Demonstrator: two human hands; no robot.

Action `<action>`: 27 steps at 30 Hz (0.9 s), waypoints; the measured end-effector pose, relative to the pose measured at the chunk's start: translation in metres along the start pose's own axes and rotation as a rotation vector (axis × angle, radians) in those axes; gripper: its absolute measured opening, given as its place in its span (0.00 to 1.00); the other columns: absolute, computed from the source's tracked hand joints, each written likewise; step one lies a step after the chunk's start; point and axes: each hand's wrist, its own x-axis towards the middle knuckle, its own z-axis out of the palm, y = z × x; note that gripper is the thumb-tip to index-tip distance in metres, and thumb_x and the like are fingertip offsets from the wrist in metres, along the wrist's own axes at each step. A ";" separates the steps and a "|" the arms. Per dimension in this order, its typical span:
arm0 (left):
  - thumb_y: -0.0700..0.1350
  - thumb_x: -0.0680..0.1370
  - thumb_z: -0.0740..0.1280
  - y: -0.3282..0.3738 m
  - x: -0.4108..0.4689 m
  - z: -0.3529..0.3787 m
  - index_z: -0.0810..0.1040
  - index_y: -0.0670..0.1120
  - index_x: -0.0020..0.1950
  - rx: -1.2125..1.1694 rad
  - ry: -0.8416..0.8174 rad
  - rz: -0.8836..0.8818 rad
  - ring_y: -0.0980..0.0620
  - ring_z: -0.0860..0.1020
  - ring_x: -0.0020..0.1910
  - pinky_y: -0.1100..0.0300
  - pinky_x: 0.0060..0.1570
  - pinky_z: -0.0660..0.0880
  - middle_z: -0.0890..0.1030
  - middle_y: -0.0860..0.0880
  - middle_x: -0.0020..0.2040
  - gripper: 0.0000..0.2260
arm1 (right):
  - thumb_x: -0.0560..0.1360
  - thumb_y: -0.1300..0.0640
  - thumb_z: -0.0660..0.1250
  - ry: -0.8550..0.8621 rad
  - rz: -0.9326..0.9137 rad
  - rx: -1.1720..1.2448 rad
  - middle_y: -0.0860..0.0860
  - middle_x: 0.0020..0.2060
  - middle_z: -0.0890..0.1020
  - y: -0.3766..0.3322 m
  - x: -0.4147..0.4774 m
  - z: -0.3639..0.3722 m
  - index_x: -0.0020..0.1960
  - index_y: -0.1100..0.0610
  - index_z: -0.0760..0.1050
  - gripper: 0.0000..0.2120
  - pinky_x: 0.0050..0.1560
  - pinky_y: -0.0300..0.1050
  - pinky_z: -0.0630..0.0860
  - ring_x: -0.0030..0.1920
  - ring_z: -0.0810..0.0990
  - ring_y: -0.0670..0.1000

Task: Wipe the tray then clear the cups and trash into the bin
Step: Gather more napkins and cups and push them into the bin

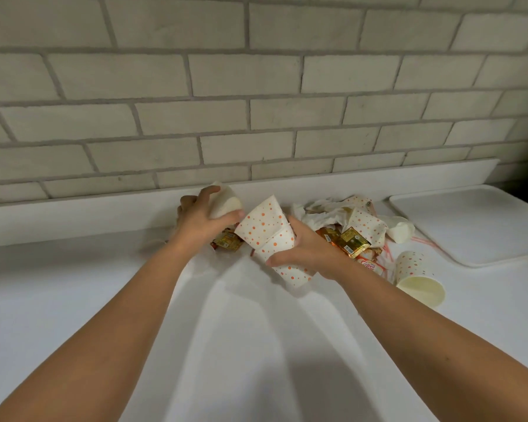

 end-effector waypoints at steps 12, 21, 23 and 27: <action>0.72 0.61 0.63 0.070 -0.062 0.067 0.69 0.72 0.59 -0.108 -0.354 0.206 0.46 0.68 0.66 0.45 0.67 0.66 0.70 0.49 0.64 0.27 | 0.67 0.65 0.74 0.109 0.051 -0.037 0.46 0.49 0.78 0.027 -0.102 -0.056 0.63 0.50 0.65 0.30 0.42 0.37 0.78 0.50 0.79 0.47; 0.67 0.67 0.62 0.174 -0.148 0.165 0.69 0.69 0.61 -0.303 -0.659 0.303 0.50 0.71 0.64 0.49 0.62 0.72 0.72 0.51 0.65 0.23 | 0.68 0.69 0.72 0.209 0.050 0.094 0.48 0.52 0.79 0.069 -0.227 -0.130 0.64 0.49 0.66 0.31 0.51 0.45 0.81 0.53 0.80 0.47; 0.60 0.75 0.61 0.200 -0.172 0.192 0.69 0.63 0.61 -0.346 -0.675 0.307 0.52 0.71 0.61 0.59 0.57 0.70 0.72 0.53 0.62 0.15 | 0.66 0.67 0.73 0.285 0.054 0.121 0.51 0.55 0.79 0.082 -0.259 -0.148 0.66 0.50 0.65 0.33 0.54 0.51 0.80 0.56 0.80 0.50; 0.59 0.73 0.59 0.253 -0.232 0.237 0.70 0.53 0.65 -0.395 -0.762 0.380 0.53 0.75 0.57 0.68 0.44 0.69 0.77 0.52 0.57 0.22 | 0.65 0.63 0.76 0.441 0.071 0.120 0.52 0.58 0.78 0.107 -0.333 -0.180 0.67 0.47 0.61 0.37 0.58 0.54 0.78 0.58 0.79 0.52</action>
